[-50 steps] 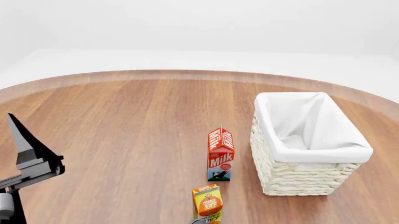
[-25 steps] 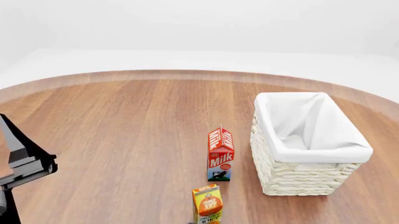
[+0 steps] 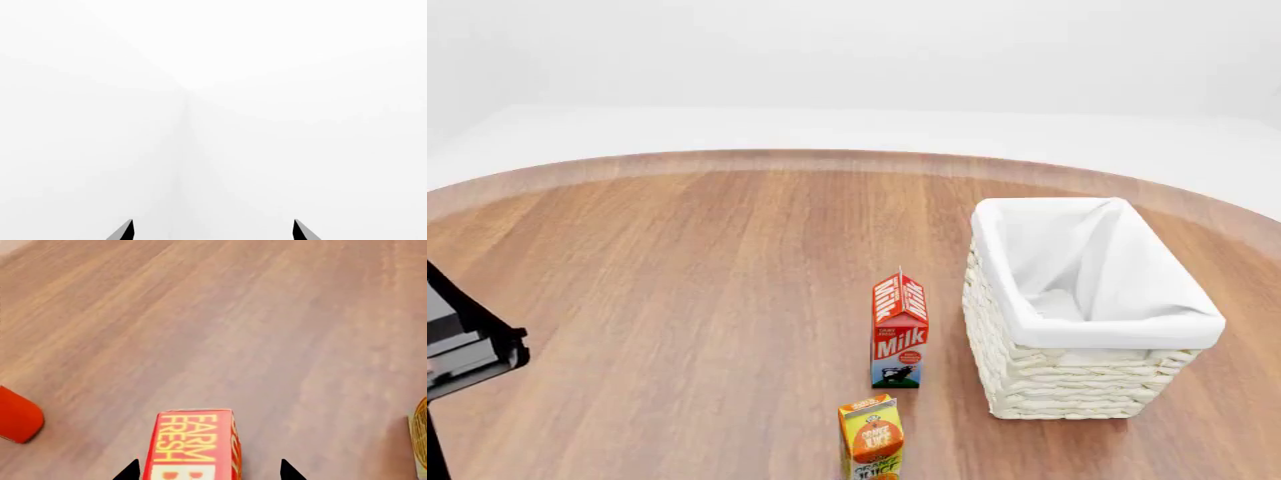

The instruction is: Pick up the cream cheese box and the butter, and put them in the basket.

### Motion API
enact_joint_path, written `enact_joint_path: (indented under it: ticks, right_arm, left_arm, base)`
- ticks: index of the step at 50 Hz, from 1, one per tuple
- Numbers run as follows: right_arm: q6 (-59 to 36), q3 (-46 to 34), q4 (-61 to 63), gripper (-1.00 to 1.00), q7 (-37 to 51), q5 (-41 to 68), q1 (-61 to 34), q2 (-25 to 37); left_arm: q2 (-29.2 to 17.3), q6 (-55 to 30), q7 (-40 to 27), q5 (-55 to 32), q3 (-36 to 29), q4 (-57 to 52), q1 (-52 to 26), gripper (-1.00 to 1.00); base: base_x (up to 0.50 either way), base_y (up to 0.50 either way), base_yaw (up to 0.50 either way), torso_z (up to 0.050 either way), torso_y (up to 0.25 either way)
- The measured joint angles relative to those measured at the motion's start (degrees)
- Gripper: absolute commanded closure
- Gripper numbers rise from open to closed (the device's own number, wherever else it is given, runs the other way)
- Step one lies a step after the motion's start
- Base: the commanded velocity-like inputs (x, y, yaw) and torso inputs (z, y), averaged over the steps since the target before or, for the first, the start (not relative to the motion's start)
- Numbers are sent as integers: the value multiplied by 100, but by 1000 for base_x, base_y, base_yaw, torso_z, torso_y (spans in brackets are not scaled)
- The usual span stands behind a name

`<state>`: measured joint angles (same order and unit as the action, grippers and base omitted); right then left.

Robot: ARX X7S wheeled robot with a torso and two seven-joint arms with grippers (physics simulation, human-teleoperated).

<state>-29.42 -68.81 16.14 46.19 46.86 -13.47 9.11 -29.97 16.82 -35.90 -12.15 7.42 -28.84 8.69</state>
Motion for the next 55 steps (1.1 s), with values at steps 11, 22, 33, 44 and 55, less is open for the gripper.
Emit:
enact_joint_path:
  ticks: [11, 22, 33, 44, 55]
  right_arm:
    - [-58, -135, -360, -100, -247, 71, -32, -108]
    - [-43, -274, -781, -100, -534, 79, -57, -224]
    - [-217, -104, -989, -100, -615, 299, -16, -299]
    - [-235, 3, -973, 100, -337, 440, 17, -310]
    - [-99, -166, -915, 100, -284, 330, -7, -202]
  left_arm:
    - [-68, -43, 13, -9, 54, -45, 13, -100]
    - [-97, -44, 1, -25, 131, -49, 44, -100]
    - [-106, -57, -9, -33, 162, -55, 51, -100]
    - [-104, -62, -8, -24, 153, -49, 43, -100]
    - [-100, -56, -6, -20, 149, -38, 43, -100]
  base:
    - [0, 0, 0, 0, 0]
    - [0, 0, 0, 0, 0]
    - [0, 0, 0, 0, 0]
    - [0, 0, 0, 0, 0]
    - [0, 0, 0, 0, 0]
